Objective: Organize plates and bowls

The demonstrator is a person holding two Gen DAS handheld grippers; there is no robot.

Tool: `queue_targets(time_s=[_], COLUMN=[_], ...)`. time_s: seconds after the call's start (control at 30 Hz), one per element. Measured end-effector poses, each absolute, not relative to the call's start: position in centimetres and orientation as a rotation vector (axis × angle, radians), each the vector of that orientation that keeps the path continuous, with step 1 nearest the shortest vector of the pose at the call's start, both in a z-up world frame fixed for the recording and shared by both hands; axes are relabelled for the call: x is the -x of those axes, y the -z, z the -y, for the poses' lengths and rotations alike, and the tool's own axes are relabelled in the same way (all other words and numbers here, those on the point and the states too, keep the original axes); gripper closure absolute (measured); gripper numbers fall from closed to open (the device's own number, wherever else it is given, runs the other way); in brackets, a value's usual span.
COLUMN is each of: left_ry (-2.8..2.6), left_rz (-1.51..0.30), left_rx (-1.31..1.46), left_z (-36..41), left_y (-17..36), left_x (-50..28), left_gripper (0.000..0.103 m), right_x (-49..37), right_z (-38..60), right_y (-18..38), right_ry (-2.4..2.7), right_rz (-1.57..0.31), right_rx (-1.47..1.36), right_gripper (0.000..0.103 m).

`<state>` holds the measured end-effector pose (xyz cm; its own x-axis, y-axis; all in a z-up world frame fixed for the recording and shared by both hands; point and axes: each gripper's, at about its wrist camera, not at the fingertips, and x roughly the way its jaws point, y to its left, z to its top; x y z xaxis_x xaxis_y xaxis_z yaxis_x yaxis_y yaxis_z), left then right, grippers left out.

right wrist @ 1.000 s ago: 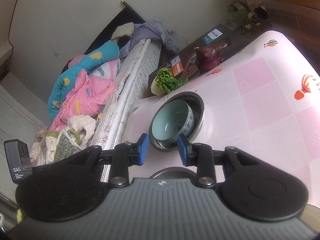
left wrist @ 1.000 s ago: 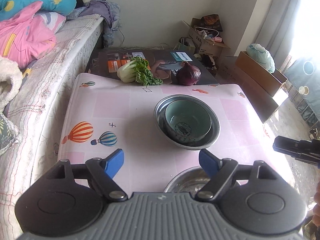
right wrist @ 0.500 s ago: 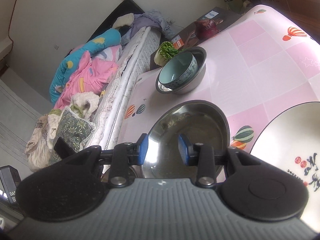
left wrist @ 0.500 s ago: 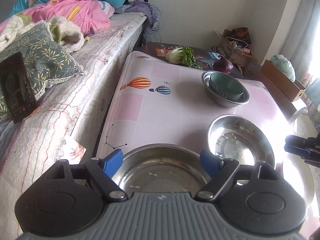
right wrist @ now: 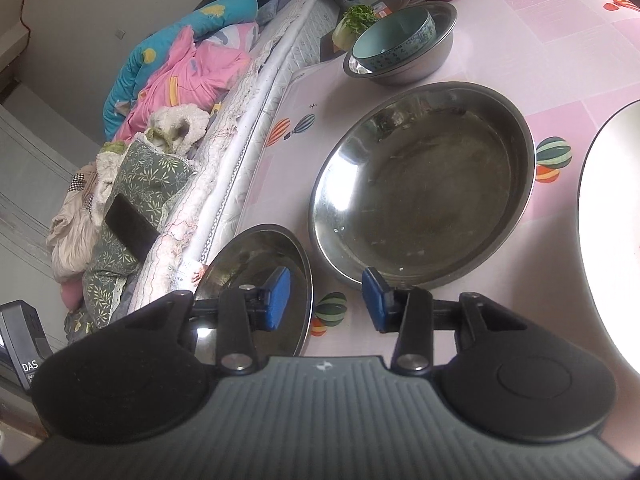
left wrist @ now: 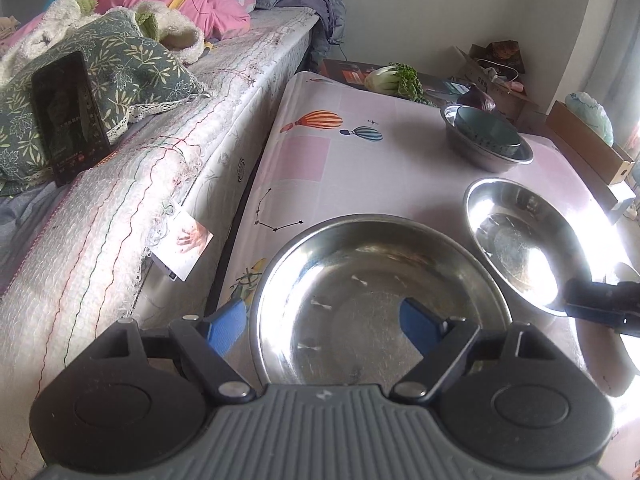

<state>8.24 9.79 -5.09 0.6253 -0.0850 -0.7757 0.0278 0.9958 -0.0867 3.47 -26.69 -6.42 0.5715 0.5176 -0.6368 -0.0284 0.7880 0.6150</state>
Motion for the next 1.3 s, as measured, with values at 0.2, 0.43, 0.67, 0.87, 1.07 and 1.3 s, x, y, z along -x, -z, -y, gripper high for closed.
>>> queue_targets(time_s=[0.2,0.43,0.67,0.87,1.07,1.3], left_ry=[0.060,0.063,0.075,0.074,0.048,0.035], left_rz=[-0.909,-0.911,-0.891,-0.891,-0.913,-0.944], left_rx=[0.085,0.096,0.111,0.120,0.140,0.154], left_z=[-10.1,-10.4,-11.0,-11.5,-12.3,-12.6], left_y=[6.1,6.8,7.1,7.5,8.0,8.6], left_x=[-8.0,-8.0,-7.9,-8.2,-9.0,-9.5], left_gripper=[0.018,0.018,0.020,0.029,0.044,0.068], right_x=[-3.4,-3.7,-4.1,-5.0,-5.9,-6.7], right_z=[26.0,24.5,23.4,22.7,21.6,20.3], right_y=[7.2,8.2,8.6,8.9,9.3,9.7], right_ry=[-0.336,-0.344,-0.332,-0.330,-0.363,-0.395], right_rz=[-0.948,-0.979,-0.984,-0.977,-0.985,-0.993], right_rx=[-0.594,-0.581,-0.551,-0.524,-0.514,-0.488], right_gripper=[0.062,0.062,0.062,0.062,0.062,0.076])
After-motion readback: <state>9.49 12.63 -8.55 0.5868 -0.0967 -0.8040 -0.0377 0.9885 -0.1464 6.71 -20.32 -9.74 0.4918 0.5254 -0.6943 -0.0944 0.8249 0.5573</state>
